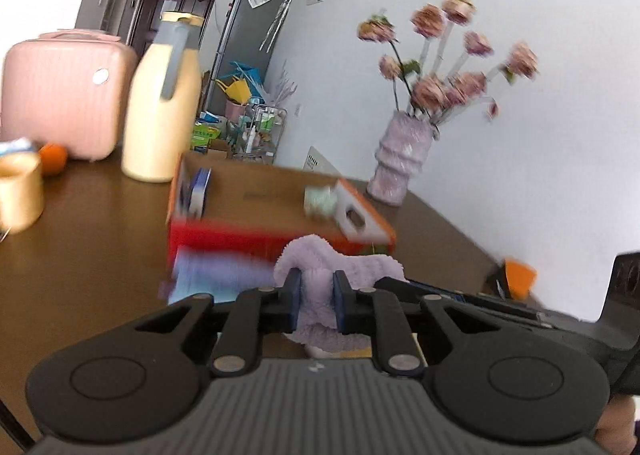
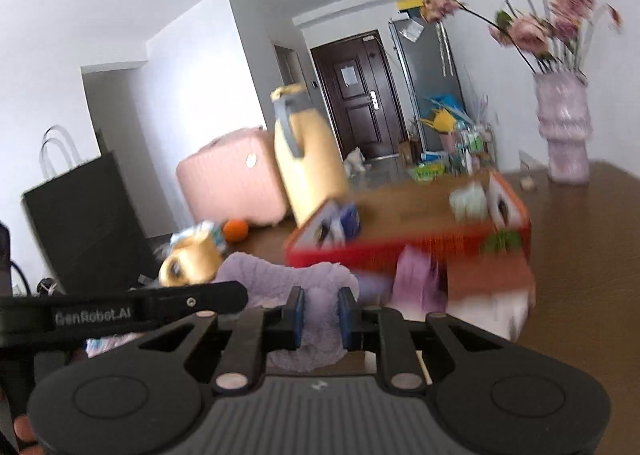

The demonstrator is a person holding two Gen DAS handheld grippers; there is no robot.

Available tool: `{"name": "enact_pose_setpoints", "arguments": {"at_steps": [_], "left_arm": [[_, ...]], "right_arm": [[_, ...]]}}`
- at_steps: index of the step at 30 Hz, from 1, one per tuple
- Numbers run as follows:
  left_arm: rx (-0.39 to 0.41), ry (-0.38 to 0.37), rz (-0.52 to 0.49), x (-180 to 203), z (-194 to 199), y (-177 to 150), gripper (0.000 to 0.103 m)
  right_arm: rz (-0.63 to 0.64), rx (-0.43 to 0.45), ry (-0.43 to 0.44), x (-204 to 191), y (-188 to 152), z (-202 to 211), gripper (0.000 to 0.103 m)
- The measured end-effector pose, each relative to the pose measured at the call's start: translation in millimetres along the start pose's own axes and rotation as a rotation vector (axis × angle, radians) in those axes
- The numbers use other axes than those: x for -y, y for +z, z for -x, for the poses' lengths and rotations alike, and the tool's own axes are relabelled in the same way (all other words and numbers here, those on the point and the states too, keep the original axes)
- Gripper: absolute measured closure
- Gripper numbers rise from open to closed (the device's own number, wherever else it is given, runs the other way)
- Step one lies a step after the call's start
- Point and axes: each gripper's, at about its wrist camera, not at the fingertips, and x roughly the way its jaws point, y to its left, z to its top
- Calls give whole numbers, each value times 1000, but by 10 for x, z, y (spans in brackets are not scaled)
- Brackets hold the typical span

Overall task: Organize soft objects
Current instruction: 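Carry the headband into the cardboard box and open the left tool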

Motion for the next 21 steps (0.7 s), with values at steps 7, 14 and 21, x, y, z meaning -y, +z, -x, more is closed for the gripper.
{"name": "enact_pose_setpoints", "arguments": {"at_steps": [7,14,21], "left_arm": [[-96,42,51,-419,-1633,1294,86],[-304,226,71,-1091,-3315,1533,86],[-308,291,24,-1282,-3539,1431,71]], "right_arm": [[40,-77,-65,492,1386,-1563,86],[-19,-363,-110,1086,1555,-3509,86],[-66,-435,-106,1294,1391,-4083,73]]}}
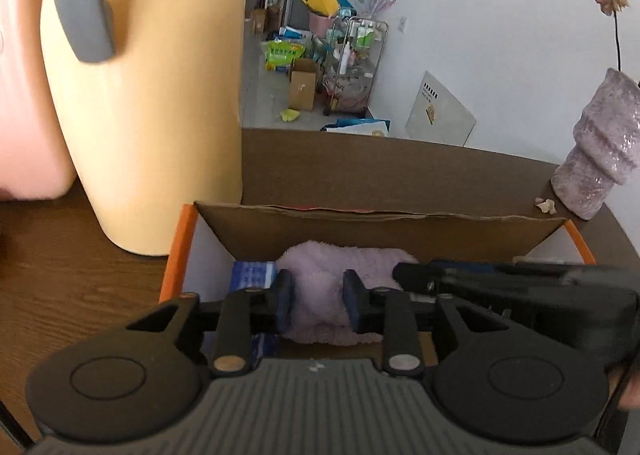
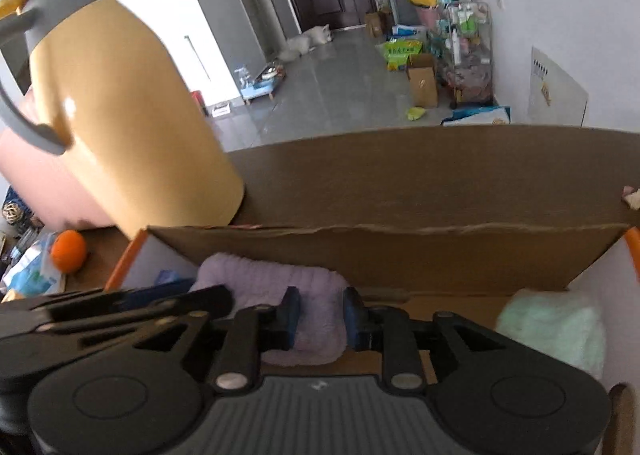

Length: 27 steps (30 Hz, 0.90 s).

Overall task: Organize soft objects
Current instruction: 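Carry the headband into the cardboard box and open the left tool, then move both tools back to the yellow plush sheep on the table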

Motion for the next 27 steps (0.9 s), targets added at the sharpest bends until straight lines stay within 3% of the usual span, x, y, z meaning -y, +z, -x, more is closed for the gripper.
{"name": "enact_pose_setpoints", "arguments": {"at_steps": [2,6,14,22,27], "left_arm": [[10,9,-11,23,72,0,62],[37,9,-44,58,402,22,62],[159,24,-93,42,1755,-134,48],[247,49,-74,89,2664,-614,44],[402,73,-84,144,3208,-1415,32]], "right_arm": [[-20,20,-15,33,-20,78,63],[-11,70,-42,39,-12,495,63],[63,237,-139,93,-202,2115,47],[76,337,-157,-31,-885,3058,43],[141,478,-147,-253,-1727,3494,29]]}}
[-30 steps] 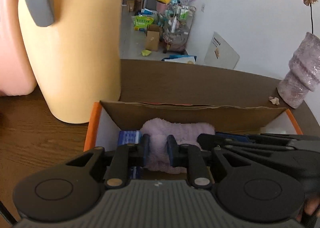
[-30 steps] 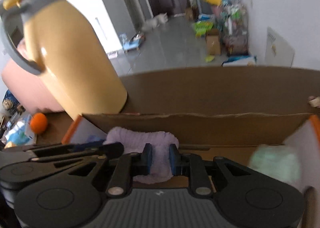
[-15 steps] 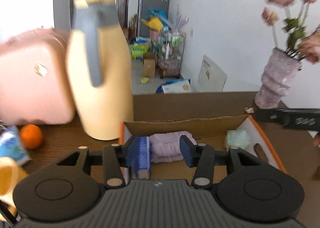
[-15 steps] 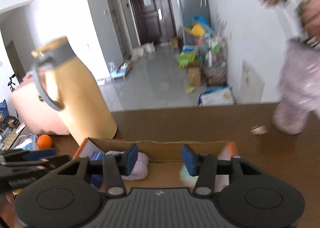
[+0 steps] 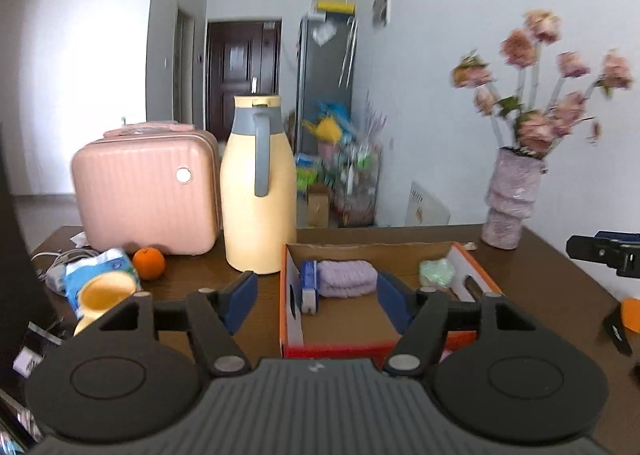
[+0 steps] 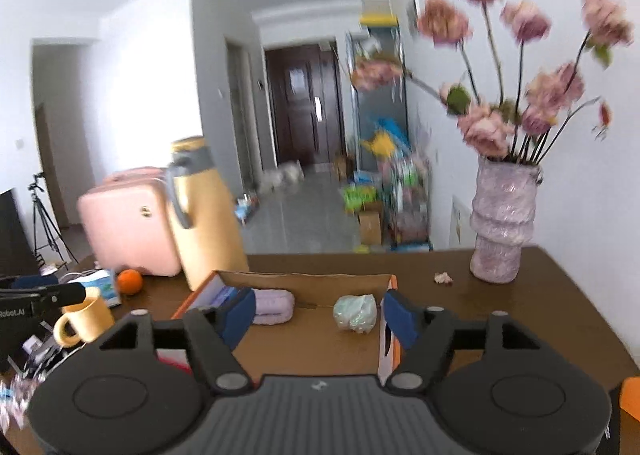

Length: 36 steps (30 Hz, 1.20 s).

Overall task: Organize soft objects
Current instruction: 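Move both tools back to the yellow plush sheep on the table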

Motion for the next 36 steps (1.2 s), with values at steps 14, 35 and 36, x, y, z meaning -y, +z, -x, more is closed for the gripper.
{"name": "enact_pose_setpoints", "arguments": {"at_steps": [14,35,36], "left_arm": [[36,37,-1,89,1490,-2072,17],[-154,-117,-18,648,354,-1930,20],[-177,-157,23,651,260,-1903,21]], "right_arm": [[18,122,-10,-382,-2126,1628,14],[-115,-50,15,29,-2087,659,23],[-133,-56,17,78,-2061,580,26]]}}
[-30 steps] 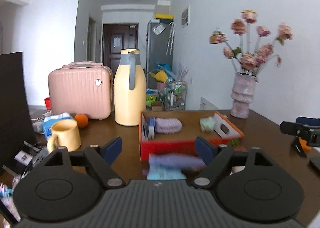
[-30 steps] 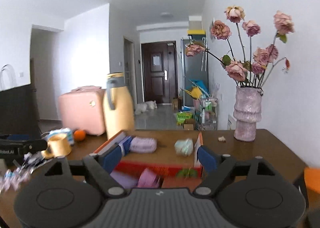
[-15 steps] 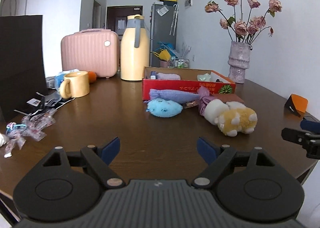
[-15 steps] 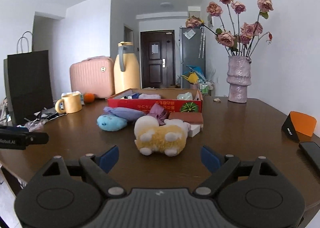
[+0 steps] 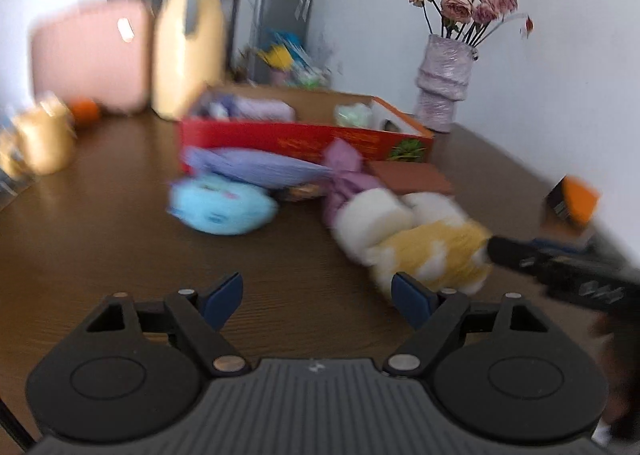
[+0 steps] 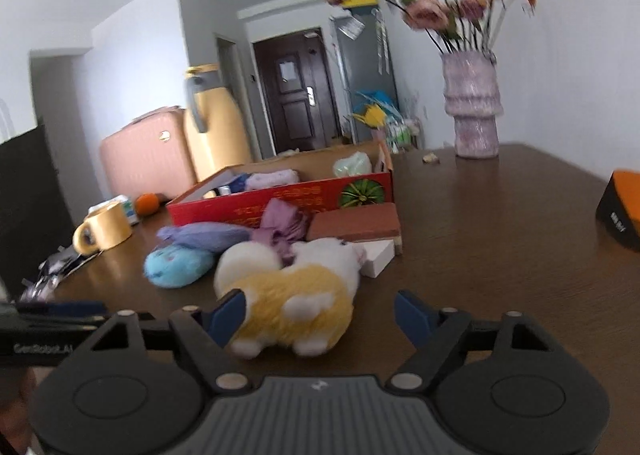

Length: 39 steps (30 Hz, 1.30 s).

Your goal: Organize soft objects

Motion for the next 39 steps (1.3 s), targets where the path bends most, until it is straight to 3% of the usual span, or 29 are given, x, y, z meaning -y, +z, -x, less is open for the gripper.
{"name": "enact_pose_setpoints", "arguments": {"at_steps": [4,9,14,22,33,36,38,39], "left_arm": [[-94,-144,141,-48,-337,162,42],[-167,-268,281,-122,-626,260,52],[-204,-358,383,-179,-707,252,70],[-213,-396,316,-153,-331,72,70],[-193,-344,313,-412,339,-161,70],[-197,-310,358,-497,332,-248,63],[-204,-324,408,-562,329,-272,43],[-207,-338,435,-611,336,-278,41]], "right_arm": [[-81,-34,27,190,144,-299,37],[-194,-93,107,373,234,-622,47],[-268,-138,178,435,203,-708,58],[-290,-180,216,330,20,-192,61],[-308,-217,268,-62,-262,280,62],[-288,-207,231,-160,-298,254,58],[-289,-204,217,-195,-311,255,56],[-285,-201,210,-203,-315,250,54]]}}
